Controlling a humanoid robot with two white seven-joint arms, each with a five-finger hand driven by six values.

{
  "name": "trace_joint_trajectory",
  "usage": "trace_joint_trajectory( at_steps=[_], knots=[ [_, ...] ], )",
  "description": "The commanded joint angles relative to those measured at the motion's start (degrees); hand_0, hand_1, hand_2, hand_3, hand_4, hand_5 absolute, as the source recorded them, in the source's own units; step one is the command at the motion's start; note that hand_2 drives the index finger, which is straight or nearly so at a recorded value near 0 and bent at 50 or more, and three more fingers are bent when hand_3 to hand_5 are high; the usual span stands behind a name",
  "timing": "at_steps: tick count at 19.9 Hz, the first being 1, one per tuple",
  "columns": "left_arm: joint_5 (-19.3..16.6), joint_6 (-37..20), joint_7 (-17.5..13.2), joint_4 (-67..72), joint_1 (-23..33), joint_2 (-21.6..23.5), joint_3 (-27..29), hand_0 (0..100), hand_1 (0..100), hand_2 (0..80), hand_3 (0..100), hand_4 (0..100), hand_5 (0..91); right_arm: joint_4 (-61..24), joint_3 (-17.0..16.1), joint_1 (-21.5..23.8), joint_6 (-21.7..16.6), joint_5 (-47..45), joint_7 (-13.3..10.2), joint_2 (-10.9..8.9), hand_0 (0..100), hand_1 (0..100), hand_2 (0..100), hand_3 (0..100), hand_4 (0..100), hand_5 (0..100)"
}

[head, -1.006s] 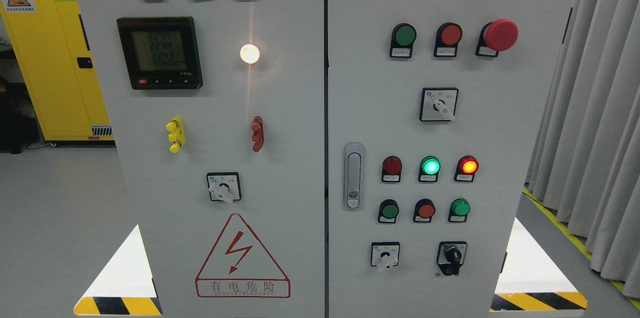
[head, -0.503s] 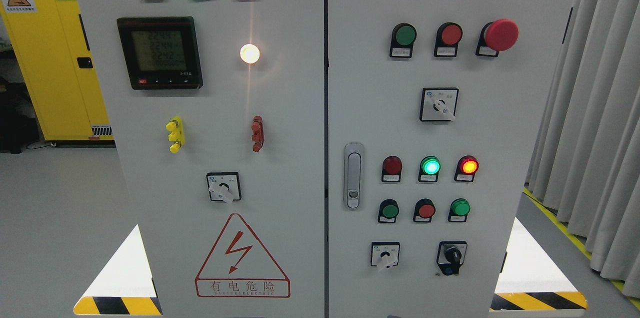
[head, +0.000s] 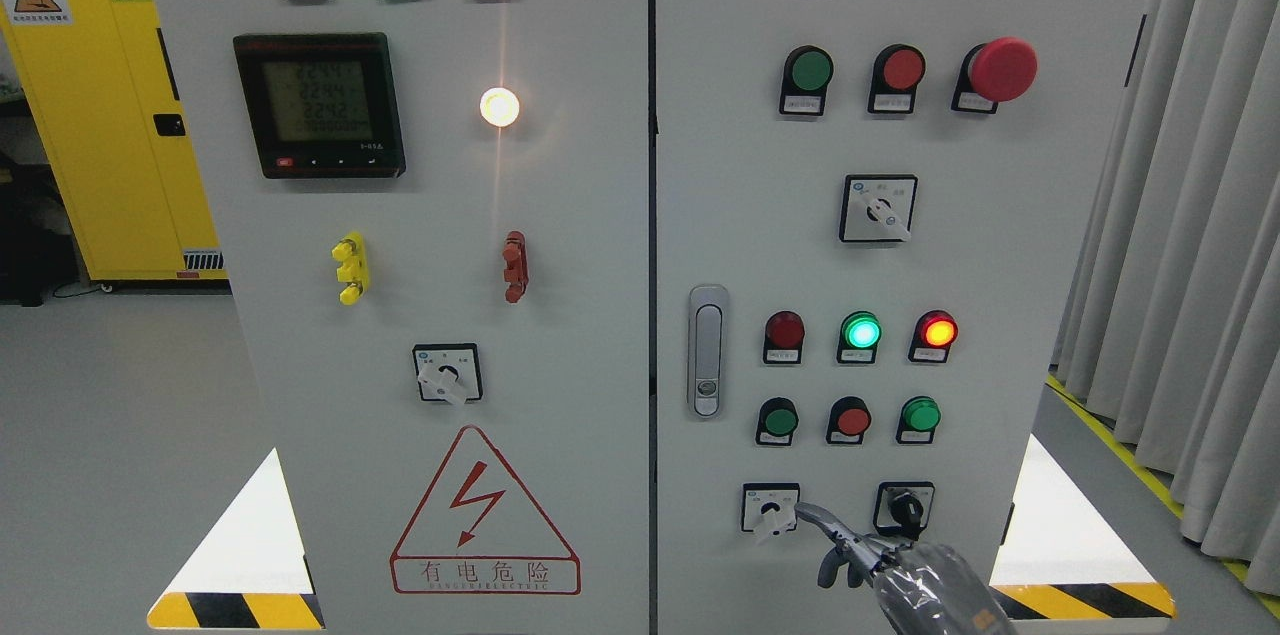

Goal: Press green start button
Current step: 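Raise the right hand toward the lower row of push buttons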

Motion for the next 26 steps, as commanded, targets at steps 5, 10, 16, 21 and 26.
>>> trace_joint_trajectory(
  at_steps=[5, 10, 16, 21, 26],
  knots=[
    [0.00, 0.06, 0.00, -1.58, -1.50, -0.16, -0.02, 12, 56, 0.0, 0, 0, 0.0, 0.56, 0.15, -4.97, 0.94, 3.42, 1.40, 0.24, 42, 62, 0, 74, 77, 88],
    [0.00, 0.06, 0.00, -1.58, -1.50, -0.07, -0.02, 12, 56, 0.0, 0, 0, 0.0, 3.90, 0.24, -5.76, 1.21, 3.60, 1.49, 0.33, 44, 62, 0, 74, 77, 88],
    [0.00, -0.02, 0.00, -1.58, -1.50, -0.16, -0.02, 12, 56, 0.0, 0, 0, 0.0, 6.98, 0.50, -8.31, 1.56, 3.60, 1.40, 0.42, 46, 62, 0, 73, 77, 88],
    [0.00, -0.02, 0.00, -1.58, -1.50, -0.16, -0.02, 12, 56, 0.0, 0, 0, 0.0, 7.43, 2.08, -8.66, 2.61, 3.60, 1.40, 0.42, 46, 61, 0, 73, 77, 87],
    [0.00, -0.02, 0.00, -1.58, -1.50, -0.16, -0.02, 12, 56, 0.0, 0, 0, 0.0, 7.77, 2.35, -9.10, 3.75, 3.60, 1.40, 0.42, 46, 61, 0, 72, 76, 87]
  ],
)
